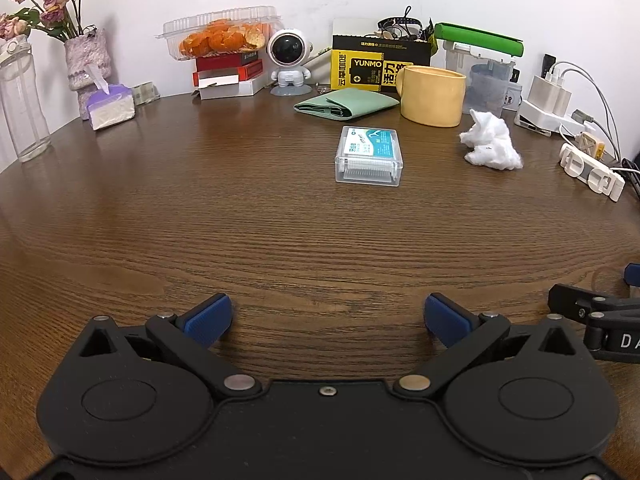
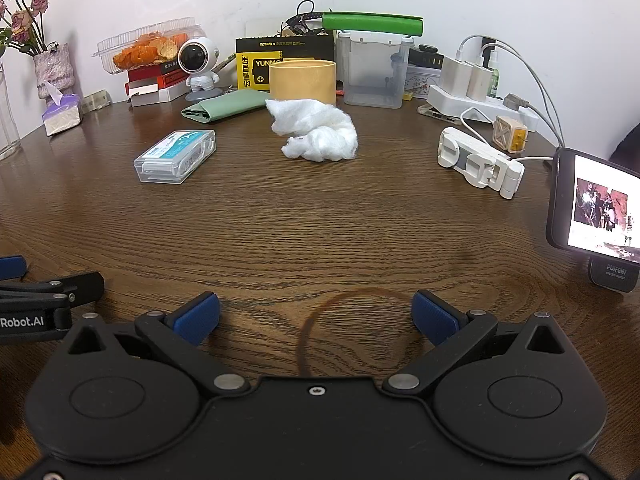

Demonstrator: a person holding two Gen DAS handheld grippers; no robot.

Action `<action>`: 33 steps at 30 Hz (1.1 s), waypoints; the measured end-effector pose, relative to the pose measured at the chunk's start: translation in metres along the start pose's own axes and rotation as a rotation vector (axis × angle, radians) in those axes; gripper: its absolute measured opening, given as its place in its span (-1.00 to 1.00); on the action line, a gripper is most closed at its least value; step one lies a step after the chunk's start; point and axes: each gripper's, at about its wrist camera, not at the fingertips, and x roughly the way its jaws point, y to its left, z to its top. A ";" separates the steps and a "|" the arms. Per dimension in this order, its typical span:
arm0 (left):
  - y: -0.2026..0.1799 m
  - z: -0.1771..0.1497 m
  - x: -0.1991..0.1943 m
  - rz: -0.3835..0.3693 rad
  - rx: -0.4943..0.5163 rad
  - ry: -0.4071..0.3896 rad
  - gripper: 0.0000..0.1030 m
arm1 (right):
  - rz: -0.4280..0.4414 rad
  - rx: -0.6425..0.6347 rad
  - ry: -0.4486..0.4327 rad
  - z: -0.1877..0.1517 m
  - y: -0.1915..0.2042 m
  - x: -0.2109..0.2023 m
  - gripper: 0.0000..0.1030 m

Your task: Clean container

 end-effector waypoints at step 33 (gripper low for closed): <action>0.002 -0.002 -0.001 -0.005 -0.001 -0.001 1.00 | -0.001 0.000 0.000 0.000 0.000 0.000 1.00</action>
